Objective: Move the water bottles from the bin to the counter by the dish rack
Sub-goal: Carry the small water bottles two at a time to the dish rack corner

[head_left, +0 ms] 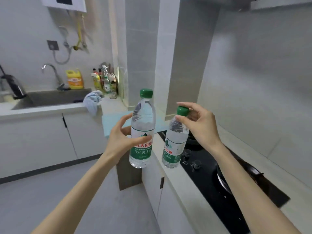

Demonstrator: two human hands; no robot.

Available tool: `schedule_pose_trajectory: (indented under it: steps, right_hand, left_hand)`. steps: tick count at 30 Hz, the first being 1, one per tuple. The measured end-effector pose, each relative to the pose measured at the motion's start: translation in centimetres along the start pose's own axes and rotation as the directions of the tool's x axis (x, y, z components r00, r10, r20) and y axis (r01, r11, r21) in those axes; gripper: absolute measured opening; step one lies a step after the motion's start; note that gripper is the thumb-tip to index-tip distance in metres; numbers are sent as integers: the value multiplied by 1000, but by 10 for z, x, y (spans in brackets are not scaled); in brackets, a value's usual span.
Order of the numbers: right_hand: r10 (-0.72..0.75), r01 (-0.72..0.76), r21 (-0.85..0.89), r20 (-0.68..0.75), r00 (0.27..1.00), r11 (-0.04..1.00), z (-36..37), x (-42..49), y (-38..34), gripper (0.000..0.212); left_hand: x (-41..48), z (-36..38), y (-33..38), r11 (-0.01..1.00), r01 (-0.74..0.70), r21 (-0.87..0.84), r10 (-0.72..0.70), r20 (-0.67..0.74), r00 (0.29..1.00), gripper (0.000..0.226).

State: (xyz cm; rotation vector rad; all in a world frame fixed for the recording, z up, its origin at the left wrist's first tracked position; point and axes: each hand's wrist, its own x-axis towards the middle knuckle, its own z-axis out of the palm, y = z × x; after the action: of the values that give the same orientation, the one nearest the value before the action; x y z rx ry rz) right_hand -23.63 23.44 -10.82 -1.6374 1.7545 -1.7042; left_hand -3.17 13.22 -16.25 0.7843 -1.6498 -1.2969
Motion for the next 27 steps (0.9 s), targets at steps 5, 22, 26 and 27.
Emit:
schedule_pose_trajectory:
  steps: [5,22,26,27]
  right_hand:
    - [-35,21,121,119,992,992,118,19,-23,38]
    - [-339,100,437,512,789,894,464,87,-111,37]
    - [-393,88,504,542,743,859,543,114,-125,37]
    - [-410,94,514,546,731,853,560,121,-127,37]
  left_hand:
    - [-11,-114,-9,998,18,57,-9,-153,988,77]
    - [-51,-408,-31,985,124,119,-12,-675,738,75]
    - [-38,-471,-39,984,131,123,7,-754,657,78]
    - [-34,-484,-40,983,133,129,13,-764,645,78]
